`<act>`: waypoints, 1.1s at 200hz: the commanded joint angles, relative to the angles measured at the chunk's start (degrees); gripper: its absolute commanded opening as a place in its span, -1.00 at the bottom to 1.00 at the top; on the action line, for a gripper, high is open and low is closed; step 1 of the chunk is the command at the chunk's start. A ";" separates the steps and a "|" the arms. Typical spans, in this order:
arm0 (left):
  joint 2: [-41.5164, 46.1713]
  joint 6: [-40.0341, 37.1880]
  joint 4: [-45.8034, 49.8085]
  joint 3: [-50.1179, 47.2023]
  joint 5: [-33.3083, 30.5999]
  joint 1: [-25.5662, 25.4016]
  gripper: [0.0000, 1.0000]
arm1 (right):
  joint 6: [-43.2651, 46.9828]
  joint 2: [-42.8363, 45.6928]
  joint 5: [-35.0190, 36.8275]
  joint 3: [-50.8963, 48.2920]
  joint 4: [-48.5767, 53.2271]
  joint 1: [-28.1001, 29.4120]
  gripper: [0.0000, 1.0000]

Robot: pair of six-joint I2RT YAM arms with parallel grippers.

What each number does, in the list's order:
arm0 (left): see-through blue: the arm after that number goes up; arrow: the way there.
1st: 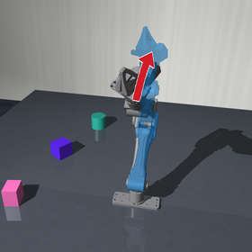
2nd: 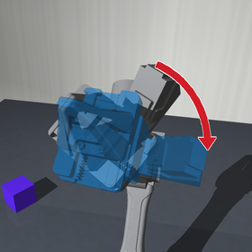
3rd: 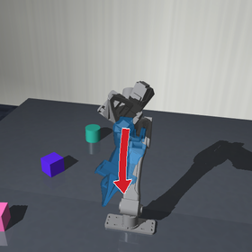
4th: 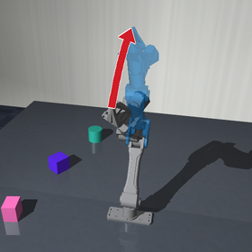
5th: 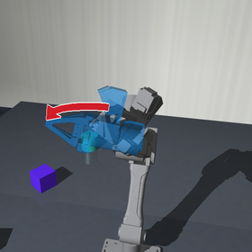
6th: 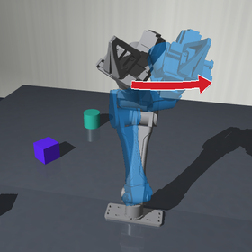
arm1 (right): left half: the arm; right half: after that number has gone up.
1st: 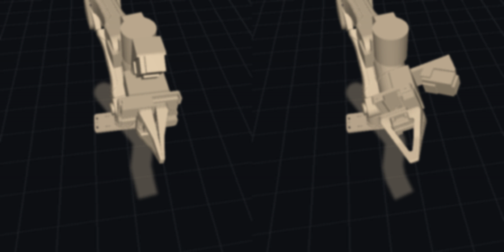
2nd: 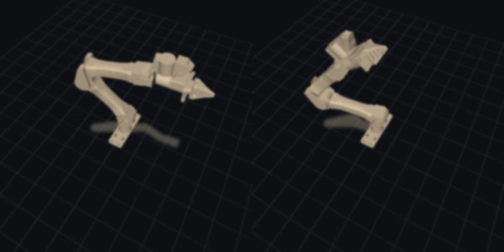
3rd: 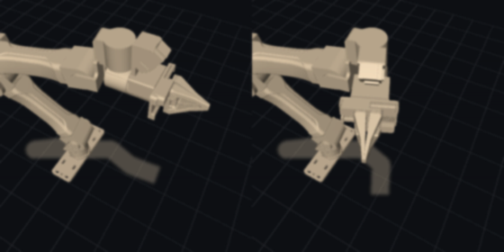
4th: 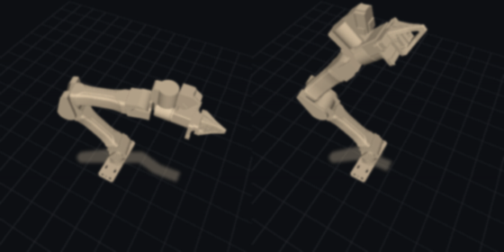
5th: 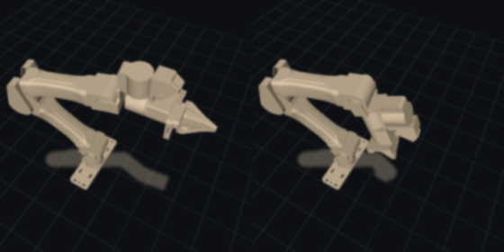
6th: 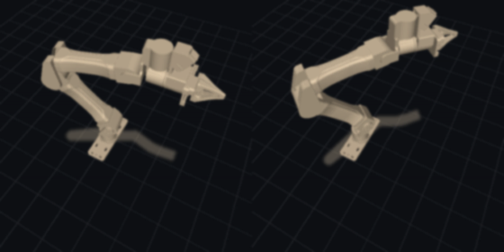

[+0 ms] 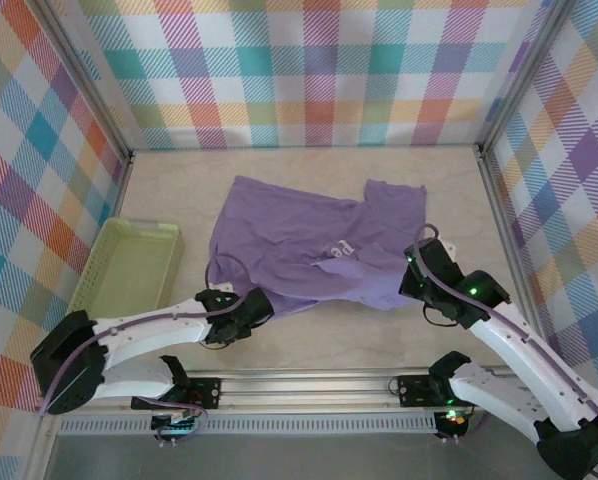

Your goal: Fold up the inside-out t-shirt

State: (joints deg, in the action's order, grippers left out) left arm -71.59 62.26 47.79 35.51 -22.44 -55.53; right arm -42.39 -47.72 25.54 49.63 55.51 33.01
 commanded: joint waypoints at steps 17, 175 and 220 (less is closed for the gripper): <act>-8.14 3.37 4.34 2.09 -6.86 0.10 0.19 | 0.71 1.81 2.48 2.22 3.73 -2.86 -1.00; 5.61 -2.57 8.28 3.49 -11.86 3.47 -0.86 | 7.34 1.45 -0.33 8.84 6.17 -17.34 -1.00; 21.96 -23.72 0.69 14.00 -5.86 11.41 -1.00 | 10.94 -0.24 -1.52 19.88 7.24 -21.53 -1.00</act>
State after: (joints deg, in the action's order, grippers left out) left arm -56.99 53.10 53.23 42.19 -31.22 -49.08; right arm -34.72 -47.48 24.40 62.08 62.04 13.26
